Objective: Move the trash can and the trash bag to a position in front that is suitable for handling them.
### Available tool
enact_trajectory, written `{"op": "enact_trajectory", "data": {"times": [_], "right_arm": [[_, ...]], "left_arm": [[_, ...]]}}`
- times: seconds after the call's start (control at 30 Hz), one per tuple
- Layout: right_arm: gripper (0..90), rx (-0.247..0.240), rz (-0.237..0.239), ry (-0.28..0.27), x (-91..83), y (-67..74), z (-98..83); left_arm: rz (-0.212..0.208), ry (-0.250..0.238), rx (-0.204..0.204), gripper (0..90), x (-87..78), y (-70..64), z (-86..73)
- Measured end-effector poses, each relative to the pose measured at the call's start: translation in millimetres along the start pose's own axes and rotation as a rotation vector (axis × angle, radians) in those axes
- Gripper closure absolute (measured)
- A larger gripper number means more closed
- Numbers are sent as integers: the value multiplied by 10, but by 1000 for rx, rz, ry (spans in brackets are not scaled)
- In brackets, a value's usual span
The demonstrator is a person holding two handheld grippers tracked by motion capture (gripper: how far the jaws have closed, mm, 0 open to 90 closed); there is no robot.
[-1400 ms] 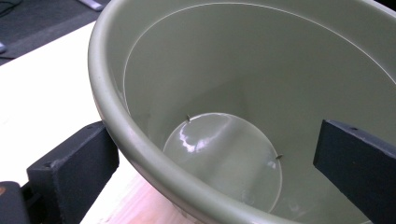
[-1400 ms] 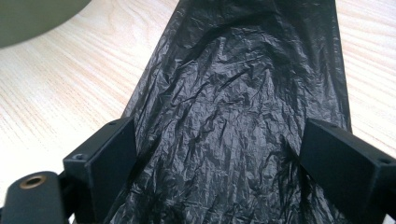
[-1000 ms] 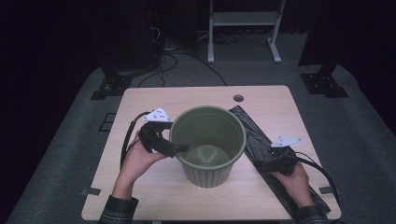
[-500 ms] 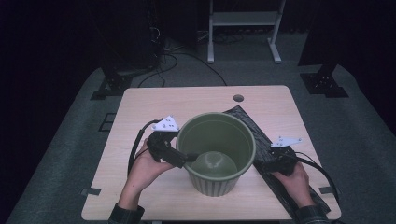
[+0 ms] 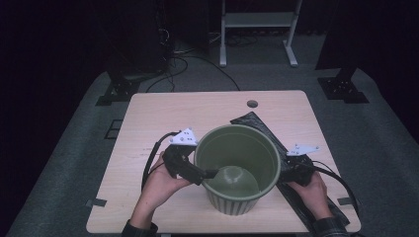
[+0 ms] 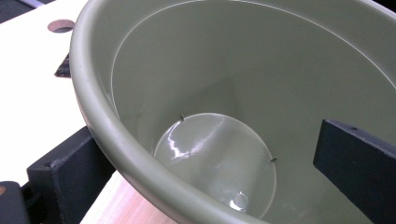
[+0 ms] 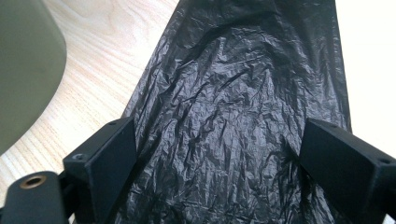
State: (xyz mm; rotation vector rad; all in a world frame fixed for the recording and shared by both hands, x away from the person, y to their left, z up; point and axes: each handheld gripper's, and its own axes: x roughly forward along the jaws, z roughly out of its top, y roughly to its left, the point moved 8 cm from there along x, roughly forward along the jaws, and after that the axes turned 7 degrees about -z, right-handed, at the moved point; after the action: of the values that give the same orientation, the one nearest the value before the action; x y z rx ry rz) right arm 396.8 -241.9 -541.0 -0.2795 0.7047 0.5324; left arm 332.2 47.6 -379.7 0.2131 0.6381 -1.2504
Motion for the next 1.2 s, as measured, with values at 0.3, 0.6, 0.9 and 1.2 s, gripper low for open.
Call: {"op": "enact_trajectory", "data": {"times": [0.3,0.6,0.9,1.2], "right_arm": [[99,1,0,0,0,1,0],[99,2,1,0,-1,1,0],[98,-1,-5,2,-3,3,-4],[94,-9,-45,-5,-165,-28,-61]], "left_arm": [[-26,-36,-3,0,-12,-29,39],[19,-121,6,0,-311,25,145],[101,-145,-6,0,-669,81,-82],[193,-101,3,0,-704,200,-587]]}}
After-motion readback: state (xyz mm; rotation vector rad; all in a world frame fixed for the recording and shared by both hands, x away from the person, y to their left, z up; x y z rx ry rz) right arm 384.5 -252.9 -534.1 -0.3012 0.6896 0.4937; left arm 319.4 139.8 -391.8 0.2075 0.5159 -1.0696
